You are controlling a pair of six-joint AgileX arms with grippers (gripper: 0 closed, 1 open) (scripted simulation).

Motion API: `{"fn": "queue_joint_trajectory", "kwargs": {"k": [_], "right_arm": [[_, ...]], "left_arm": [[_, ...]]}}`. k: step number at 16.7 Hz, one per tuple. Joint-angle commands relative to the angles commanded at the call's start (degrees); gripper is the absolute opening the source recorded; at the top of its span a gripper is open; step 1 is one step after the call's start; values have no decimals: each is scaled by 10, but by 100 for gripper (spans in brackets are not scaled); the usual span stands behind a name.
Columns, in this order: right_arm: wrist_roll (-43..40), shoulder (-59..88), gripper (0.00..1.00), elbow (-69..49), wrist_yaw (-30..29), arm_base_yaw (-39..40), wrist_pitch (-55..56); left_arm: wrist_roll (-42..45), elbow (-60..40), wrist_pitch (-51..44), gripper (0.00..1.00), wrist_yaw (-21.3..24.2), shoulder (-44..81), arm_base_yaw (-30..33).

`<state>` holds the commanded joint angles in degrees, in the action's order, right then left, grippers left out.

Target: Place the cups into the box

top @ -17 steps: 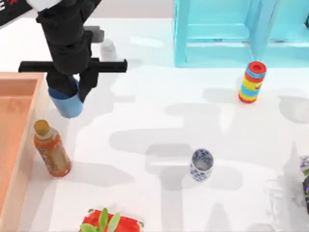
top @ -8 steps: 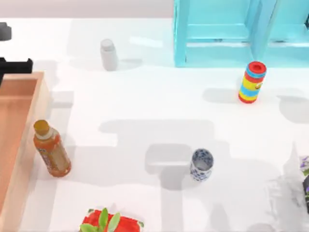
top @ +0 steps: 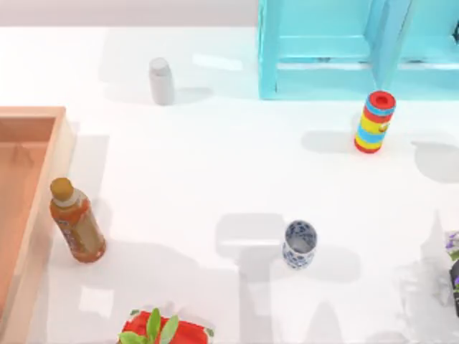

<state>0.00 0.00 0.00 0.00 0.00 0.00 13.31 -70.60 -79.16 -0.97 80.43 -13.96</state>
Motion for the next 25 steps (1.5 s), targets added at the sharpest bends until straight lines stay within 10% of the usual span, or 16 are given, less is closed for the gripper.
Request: {"fn": "queue_joint_trajectory", "kwargs": {"k": [25], "right_arm": [[0, 0, 100, 0, 0, 0, 0]], "left_arm": [[44, 153, 151, 8, -5, -5, -28]]}}
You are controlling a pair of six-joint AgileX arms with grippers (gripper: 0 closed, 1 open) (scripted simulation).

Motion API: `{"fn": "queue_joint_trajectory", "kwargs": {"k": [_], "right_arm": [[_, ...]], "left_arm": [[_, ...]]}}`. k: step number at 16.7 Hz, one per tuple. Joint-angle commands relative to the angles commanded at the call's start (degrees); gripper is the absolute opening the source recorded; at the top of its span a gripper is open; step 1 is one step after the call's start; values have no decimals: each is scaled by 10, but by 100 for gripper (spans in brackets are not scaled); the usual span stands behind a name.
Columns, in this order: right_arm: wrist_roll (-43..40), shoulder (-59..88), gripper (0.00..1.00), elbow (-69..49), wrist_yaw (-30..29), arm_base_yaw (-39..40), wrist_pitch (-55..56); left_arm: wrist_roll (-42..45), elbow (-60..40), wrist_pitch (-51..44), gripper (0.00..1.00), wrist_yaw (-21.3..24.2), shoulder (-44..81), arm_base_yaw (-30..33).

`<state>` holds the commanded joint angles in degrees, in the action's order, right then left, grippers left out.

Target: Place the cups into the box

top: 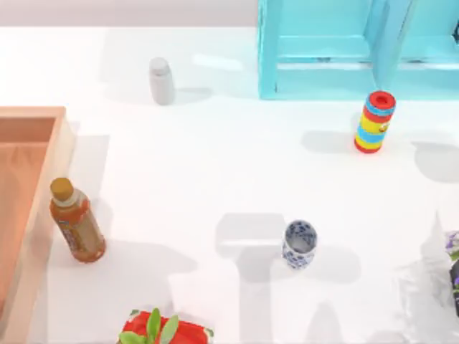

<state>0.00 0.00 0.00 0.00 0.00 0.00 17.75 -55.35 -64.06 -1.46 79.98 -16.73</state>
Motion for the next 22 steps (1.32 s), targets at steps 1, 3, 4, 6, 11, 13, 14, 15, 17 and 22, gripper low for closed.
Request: {"fn": "queue_joint_trajectory", "kwargs": {"k": [1, 3, 4, 6, 11, 13, 14, 15, 17, 22], "right_arm": [[0, 0, 100, 0, 0, 0, 0], [0, 0, 100, 0, 0, 0, 0], [0, 0, 100, 0, 0, 0, 0], [0, 0, 100, 0, 0, 0, 0], [0, 0, 100, 0, 0, 0, 0], [0, 0, 100, 0, 0, 0, 0], [0, 0, 100, 0, 0, 0, 0], [0, 0, 100, 0, 0, 0, 0], [0, 0, 100, 0, 0, 0, 0], [0, 0, 100, 0, 0, 0, 0]], "left_arm": [[0, 0, 0, 15, 0, 0, 0], [0, 0, 0, 30, 0, 0, 0], [0, 0, 0, 38, 0, 0, 0], [0, 0, 0, 53, 0, 0, 0], [0, 0, 0, 90, 0, 0, 0], [0, 0, 0, 100, 0, 0, 0], [0, 0, 0, 100, 0, 0, 0], [0, 0, 0, 100, 0, 0, 0], [0, 0, 0, 100, 0, 0, 0], [0, -2, -2, 100, 0, 0, 0]]}}
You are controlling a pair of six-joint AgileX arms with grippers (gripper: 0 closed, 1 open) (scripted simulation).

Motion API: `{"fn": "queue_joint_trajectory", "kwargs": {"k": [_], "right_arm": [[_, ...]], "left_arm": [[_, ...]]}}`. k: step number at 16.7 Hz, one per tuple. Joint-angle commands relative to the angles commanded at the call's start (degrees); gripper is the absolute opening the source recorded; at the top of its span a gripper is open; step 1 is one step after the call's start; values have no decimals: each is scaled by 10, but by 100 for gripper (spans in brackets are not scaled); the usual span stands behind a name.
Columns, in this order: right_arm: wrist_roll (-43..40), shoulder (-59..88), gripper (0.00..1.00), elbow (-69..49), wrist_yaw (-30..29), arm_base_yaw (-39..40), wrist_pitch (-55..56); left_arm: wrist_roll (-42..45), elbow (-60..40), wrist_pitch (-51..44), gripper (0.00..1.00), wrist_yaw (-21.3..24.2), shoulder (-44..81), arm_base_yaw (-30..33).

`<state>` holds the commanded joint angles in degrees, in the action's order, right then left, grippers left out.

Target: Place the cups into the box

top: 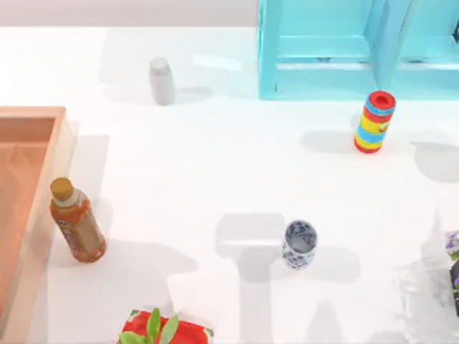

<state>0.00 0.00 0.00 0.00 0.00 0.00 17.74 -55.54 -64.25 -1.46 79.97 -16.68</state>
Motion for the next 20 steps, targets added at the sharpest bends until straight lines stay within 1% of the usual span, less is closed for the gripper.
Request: {"fn": "queue_joint_trajectory", "kwargs": {"k": [3, 8, 10, 17, 20], "right_arm": [[0, 0, 100, 0, 0, 0, 0], [0, 0, 100, 0, 0, 0, 0], [0, 0, 100, 0, 0, 0, 0], [0, 0, 100, 0, 0, 0, 0], [0, 0, 100, 0, 0, 0, 0]], "left_arm": [[-1, -41, -40, 100, 0, 4, 0], [-2, -178, -176, 100, 0, 4, 2], [-4, -215, -213, 100, 0, 2, 3], [-7, -231, -225, 100, 1, 6, 6], [-43, -278, -226, 100, 7, 36, 43]]}}
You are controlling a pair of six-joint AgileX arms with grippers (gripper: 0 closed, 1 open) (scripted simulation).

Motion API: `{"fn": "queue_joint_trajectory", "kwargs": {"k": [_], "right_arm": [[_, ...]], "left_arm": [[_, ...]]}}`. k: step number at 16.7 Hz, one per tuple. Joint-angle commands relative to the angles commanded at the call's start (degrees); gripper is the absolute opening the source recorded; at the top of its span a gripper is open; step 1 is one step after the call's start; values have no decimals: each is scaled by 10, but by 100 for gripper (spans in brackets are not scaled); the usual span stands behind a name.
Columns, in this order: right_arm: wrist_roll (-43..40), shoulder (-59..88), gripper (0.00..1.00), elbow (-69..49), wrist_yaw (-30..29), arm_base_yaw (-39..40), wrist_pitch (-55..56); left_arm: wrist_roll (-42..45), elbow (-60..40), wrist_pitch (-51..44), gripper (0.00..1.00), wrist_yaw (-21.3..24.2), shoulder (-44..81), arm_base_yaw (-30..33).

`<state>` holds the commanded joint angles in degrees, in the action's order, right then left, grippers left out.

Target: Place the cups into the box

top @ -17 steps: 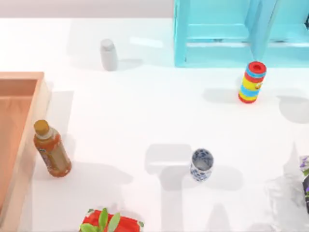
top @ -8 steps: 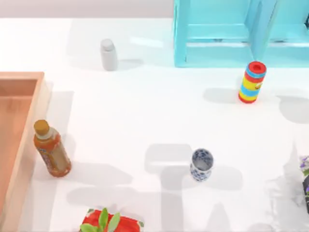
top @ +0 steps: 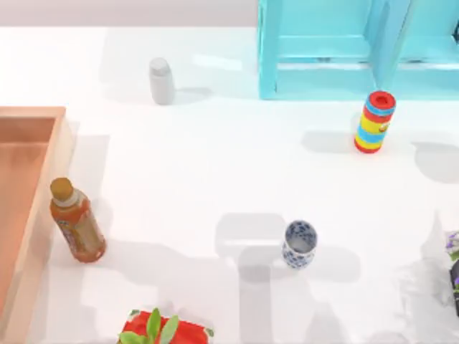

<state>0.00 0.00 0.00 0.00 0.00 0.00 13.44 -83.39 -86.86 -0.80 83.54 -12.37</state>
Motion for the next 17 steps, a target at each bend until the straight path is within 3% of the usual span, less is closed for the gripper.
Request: {"fn": "queue_joint_trajectory", "kwargs": {"k": [7, 17], "right_arm": [[0, 0, 100, 0, 0, 0, 0], [0, 0, 100, 0, 0, 0, 0]], "left_arm": [[-173, -174, -18, 100, 8, 154, 174], [-439, -349, -89, 100, 2, 433, 448]]}}
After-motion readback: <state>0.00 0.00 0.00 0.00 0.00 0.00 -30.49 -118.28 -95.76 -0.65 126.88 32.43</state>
